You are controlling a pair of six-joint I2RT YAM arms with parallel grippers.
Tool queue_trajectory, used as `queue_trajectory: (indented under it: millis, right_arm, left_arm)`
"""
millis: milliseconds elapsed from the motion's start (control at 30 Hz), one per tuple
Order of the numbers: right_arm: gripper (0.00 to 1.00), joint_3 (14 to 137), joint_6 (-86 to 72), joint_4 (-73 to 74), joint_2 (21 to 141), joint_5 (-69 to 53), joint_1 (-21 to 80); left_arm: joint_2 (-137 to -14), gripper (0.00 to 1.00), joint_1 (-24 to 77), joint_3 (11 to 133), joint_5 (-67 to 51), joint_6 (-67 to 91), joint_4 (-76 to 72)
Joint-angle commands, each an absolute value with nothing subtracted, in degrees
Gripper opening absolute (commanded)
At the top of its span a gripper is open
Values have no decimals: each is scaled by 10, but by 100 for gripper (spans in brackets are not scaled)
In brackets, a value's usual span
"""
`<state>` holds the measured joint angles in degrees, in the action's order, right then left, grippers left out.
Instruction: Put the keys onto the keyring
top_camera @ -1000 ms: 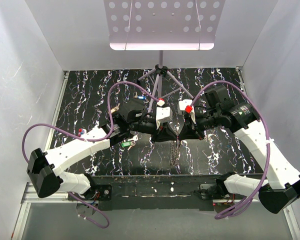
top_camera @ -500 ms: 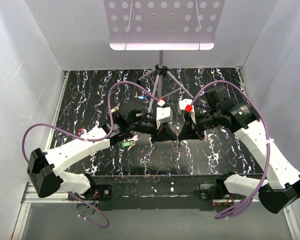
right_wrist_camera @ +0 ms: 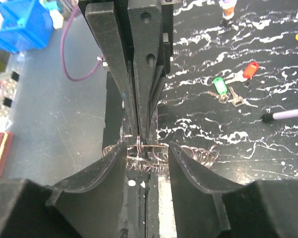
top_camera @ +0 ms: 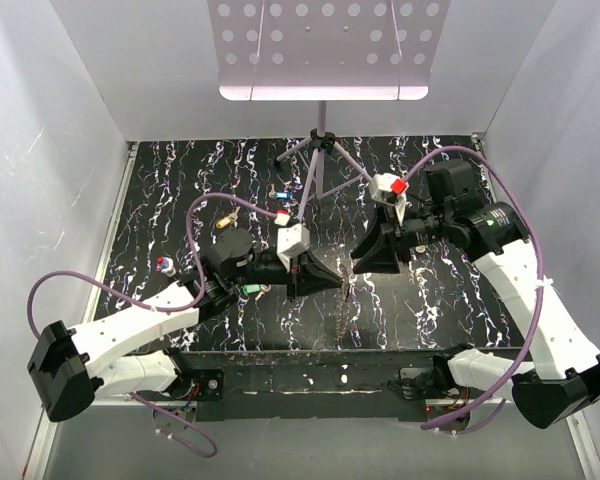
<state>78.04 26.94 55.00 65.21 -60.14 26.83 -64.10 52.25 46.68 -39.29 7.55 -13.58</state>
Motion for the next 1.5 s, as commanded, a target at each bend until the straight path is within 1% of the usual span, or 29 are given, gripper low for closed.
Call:
queue_trajectory:
  millis: [0, 100, 167, 333, 467, 633, 833, 1067, 1267, 1467]
  right_arm:
    - [47, 797, 161, 462, 634, -714, 244]
    - [48, 772, 125, 418, 619, -715, 243]
    - [48, 766, 113, 399, 615, -703, 245]
    - [48, 773, 121, 413, 618, -683, 268]
    - [48, 773, 139, 423, 616, -627, 293]
    - [45, 777, 134, 419, 618, -588, 299]
    - [37, 773, 148, 426, 619, -564, 311]
    - [24, 773, 162, 436, 620, -548, 320]
    - [20, 773, 176, 445, 618, -545, 323]
    - [11, 775, 193, 458, 618, -544, 327]
  left_arm:
    - [-581, 0, 514, 406, -332, 176, -354]
    - [-571, 0, 510, 366, -314, 221, -422]
    - [-570, 0, 510, 359, -310, 237, -429]
    - [-564, 0, 506, 360, -305, 234, -407]
    - [-563, 0, 504, 366, -309, 229, -394]
    - [-563, 0, 501, 372, -313, 229, -384]
    - [-565, 0, 499, 375, -313, 229, -388]
    - [-565, 0, 498, 375, -312, 232, -388]
    - [-563, 0, 498, 374, -307, 233, -388]
    - [-561, 0, 497, 372, -301, 234, -389]
